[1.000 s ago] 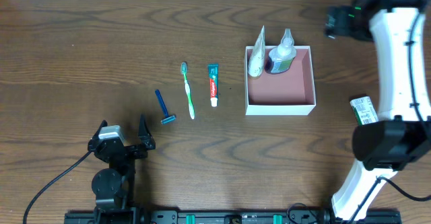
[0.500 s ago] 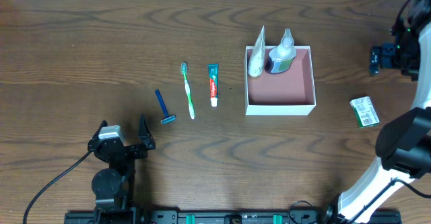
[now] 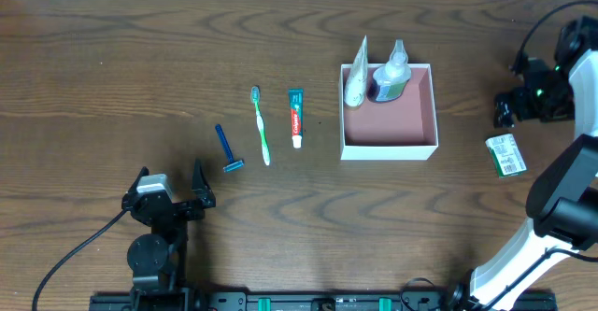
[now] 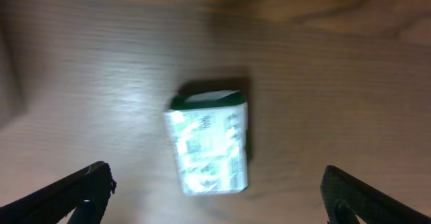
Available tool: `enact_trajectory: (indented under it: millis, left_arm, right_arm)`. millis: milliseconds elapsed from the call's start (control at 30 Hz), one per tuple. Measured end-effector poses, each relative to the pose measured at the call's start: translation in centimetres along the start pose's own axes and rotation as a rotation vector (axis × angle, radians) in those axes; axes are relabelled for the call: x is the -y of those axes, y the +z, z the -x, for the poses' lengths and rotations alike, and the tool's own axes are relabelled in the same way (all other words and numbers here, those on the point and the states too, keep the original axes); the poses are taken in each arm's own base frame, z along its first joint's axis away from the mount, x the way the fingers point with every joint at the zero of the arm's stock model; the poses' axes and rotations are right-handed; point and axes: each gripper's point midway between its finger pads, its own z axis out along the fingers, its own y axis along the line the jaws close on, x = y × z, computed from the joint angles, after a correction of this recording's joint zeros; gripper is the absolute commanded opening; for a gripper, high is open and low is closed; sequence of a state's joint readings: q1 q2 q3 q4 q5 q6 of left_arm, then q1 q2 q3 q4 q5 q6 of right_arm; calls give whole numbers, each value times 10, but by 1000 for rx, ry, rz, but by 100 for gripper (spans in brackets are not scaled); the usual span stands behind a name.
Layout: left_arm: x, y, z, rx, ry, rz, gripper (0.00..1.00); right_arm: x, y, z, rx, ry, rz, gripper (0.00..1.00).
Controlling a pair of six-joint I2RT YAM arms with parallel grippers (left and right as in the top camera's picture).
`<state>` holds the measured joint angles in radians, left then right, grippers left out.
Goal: Pack container
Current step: 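Move the right gripper to the green soap bar box and grasp it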
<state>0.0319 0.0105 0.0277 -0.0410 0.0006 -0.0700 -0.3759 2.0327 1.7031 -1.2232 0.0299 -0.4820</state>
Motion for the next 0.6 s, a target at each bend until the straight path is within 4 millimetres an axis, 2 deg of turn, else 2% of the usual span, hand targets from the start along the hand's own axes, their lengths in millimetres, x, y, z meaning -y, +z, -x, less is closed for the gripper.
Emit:
enact_trajectory:
  millis: [233, 600]
  left_arm:
    - [0, 0, 0, 0, 0, 0, 98]
    - [0, 0, 0, 0, 0, 0, 98]
  right_arm:
    - [1, 34, -18, -61, -88, -30, 99]
    - [-10, 56, -36, -112, -112, -1, 99]
